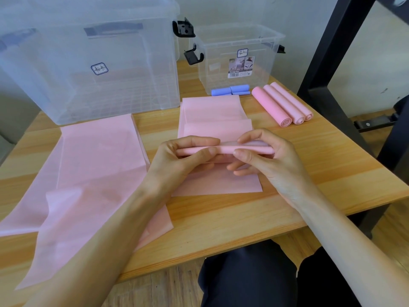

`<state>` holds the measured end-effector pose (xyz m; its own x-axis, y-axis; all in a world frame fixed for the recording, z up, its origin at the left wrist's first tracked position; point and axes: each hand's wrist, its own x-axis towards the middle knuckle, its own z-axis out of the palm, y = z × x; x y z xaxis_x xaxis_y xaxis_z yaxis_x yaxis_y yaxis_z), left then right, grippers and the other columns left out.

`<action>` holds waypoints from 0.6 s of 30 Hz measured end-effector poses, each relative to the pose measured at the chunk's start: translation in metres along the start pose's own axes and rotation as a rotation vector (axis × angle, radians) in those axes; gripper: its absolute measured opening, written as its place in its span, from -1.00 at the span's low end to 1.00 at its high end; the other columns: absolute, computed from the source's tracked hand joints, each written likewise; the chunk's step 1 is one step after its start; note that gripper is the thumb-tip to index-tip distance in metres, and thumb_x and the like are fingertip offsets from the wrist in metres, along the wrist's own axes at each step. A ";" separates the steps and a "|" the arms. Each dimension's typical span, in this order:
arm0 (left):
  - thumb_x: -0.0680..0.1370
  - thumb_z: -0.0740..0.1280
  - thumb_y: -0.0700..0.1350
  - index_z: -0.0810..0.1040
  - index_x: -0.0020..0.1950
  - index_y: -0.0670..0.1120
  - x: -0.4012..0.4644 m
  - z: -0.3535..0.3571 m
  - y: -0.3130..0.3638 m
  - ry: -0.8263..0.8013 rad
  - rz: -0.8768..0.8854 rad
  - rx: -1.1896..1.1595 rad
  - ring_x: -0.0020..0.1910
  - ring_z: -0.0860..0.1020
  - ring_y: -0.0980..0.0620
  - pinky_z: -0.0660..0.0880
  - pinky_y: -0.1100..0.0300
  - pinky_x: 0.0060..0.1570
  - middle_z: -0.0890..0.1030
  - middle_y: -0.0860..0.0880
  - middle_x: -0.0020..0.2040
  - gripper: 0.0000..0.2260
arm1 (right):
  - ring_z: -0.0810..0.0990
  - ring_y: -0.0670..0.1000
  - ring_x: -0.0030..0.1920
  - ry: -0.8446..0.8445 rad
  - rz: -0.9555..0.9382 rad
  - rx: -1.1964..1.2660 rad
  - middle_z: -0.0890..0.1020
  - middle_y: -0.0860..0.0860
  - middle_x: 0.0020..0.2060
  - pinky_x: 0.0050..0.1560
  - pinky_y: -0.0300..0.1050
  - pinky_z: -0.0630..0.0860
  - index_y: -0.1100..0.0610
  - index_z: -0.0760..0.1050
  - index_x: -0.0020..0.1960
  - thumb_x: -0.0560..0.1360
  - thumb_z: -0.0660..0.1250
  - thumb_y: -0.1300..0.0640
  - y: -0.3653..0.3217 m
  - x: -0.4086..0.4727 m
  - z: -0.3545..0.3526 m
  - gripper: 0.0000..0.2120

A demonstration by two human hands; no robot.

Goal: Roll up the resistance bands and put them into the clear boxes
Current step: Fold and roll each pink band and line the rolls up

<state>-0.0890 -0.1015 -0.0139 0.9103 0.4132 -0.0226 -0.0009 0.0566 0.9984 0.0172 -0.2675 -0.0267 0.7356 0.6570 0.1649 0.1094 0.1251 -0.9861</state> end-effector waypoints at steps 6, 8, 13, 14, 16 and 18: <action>0.30 0.51 -0.10 0.71 -0.06 -0.08 0.001 0.002 0.002 0.040 -0.033 -0.028 -0.10 0.70 0.00 0.63 0.24 -0.05 0.73 -0.16 -0.15 -0.76 | 0.72 0.14 -0.29 0.115 -0.036 0.061 0.71 0.20 -0.22 -0.27 -0.08 0.67 0.25 0.55 -0.05 0.40 0.45 0.23 -0.001 0.001 -0.002 -0.83; 0.28 0.52 -0.07 0.73 -0.09 -0.04 0.000 0.001 0.001 0.040 -0.031 -0.014 -0.05 0.69 -0.08 0.63 0.19 0.01 0.73 -0.16 -0.13 -0.78 | 0.72 0.16 -0.28 0.100 -0.032 0.058 0.71 0.20 -0.24 -0.24 -0.03 0.67 0.26 0.55 -0.03 0.41 0.44 0.20 -0.001 0.002 -0.001 -0.82; 0.28 0.52 -0.05 0.75 -0.13 0.00 0.001 0.001 -0.001 0.037 -0.017 -0.006 -0.07 0.69 -0.05 0.63 0.18 0.01 0.73 -0.12 -0.13 -0.81 | 0.73 0.17 -0.22 0.059 -0.030 0.023 0.71 0.19 -0.23 -0.19 -0.01 0.68 0.32 0.55 0.02 0.56 0.33 0.20 0.003 0.002 -0.002 -0.83; 0.29 0.51 -0.06 0.74 -0.10 -0.01 0.000 0.002 0.000 0.029 -0.012 -0.020 -0.07 0.70 -0.04 0.64 0.21 -0.04 0.73 -0.12 -0.12 -0.80 | 0.73 0.18 -0.20 0.048 -0.031 0.027 0.71 0.19 -0.21 -0.18 -0.03 0.68 0.33 0.54 0.04 0.59 0.29 0.20 0.003 0.001 -0.002 -0.82; 0.31 0.48 -0.05 0.71 -0.05 -0.06 0.000 0.002 0.002 0.011 -0.006 -0.053 -0.05 0.71 -0.04 0.61 0.27 -0.10 0.73 -0.15 -0.10 -0.76 | 0.73 0.19 -0.17 0.017 -0.030 0.041 0.71 0.21 -0.17 -0.15 -0.02 0.68 0.36 0.51 0.09 0.63 0.21 0.21 0.004 0.002 -0.002 -0.79; 0.34 0.45 -0.05 0.69 -0.02 -0.11 0.000 0.002 0.003 0.002 -0.011 -0.084 -0.03 0.71 -0.05 0.61 0.27 -0.10 0.73 -0.16 -0.08 -0.74 | 0.72 0.22 -0.13 -0.018 -0.031 0.060 0.71 0.23 -0.13 -0.12 0.01 0.67 0.37 0.50 0.14 0.66 0.14 0.23 0.005 0.002 -0.003 -0.76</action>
<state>-0.0879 -0.1033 -0.0110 0.9095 0.4143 -0.0337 -0.0257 0.1369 0.9902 0.0210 -0.2676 -0.0309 0.7207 0.6650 0.1960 0.0912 0.1893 -0.9777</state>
